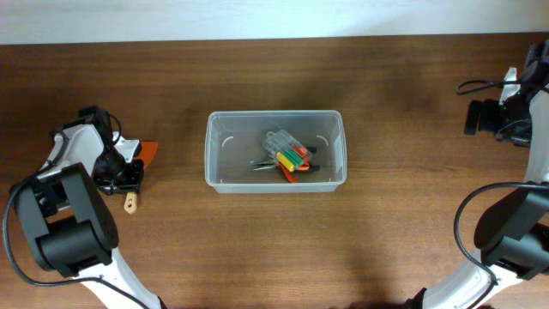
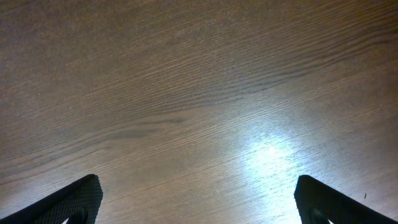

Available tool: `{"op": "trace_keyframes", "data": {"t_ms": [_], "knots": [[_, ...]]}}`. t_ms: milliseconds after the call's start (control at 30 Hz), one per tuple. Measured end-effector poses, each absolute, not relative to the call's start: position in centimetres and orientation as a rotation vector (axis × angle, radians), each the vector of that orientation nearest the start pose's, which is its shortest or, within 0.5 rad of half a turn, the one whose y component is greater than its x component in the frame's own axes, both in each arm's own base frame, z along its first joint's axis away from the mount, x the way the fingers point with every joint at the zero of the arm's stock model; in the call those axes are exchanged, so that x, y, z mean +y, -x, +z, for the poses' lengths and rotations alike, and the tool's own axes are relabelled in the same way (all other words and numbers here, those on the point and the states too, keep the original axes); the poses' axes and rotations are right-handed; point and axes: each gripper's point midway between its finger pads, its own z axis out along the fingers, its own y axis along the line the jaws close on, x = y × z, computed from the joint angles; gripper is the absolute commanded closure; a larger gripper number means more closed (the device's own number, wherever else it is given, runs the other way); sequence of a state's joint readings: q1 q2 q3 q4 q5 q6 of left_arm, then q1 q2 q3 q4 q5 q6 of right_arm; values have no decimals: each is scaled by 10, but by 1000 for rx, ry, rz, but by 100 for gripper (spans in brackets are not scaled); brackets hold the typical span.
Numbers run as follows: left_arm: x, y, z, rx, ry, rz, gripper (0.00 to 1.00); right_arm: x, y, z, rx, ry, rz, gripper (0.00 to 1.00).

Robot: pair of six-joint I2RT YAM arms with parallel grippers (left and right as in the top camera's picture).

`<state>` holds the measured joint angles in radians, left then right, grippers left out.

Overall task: Pack container
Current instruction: 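Close the left gripper on the scraper handle, then lift the scraper and carry it right toward the container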

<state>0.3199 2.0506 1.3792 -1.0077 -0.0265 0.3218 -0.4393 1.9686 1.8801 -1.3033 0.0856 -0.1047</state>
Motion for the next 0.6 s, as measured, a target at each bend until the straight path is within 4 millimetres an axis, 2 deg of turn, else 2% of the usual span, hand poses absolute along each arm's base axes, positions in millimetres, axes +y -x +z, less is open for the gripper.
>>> {"op": "trace_keyframes", "data": {"t_ms": [167,267,600], "knots": [[113,-325,-2,3254,-5,-15,79,-190,-370,154,2942,-509,-195,1],[113,-325,-2,3254,-6,-15,85,-190,-370,154,2942,-508,-195,1],[112,-324,2,3268,-6,-23,87,-190,-370,154,2942,-509,-195,1]]}}
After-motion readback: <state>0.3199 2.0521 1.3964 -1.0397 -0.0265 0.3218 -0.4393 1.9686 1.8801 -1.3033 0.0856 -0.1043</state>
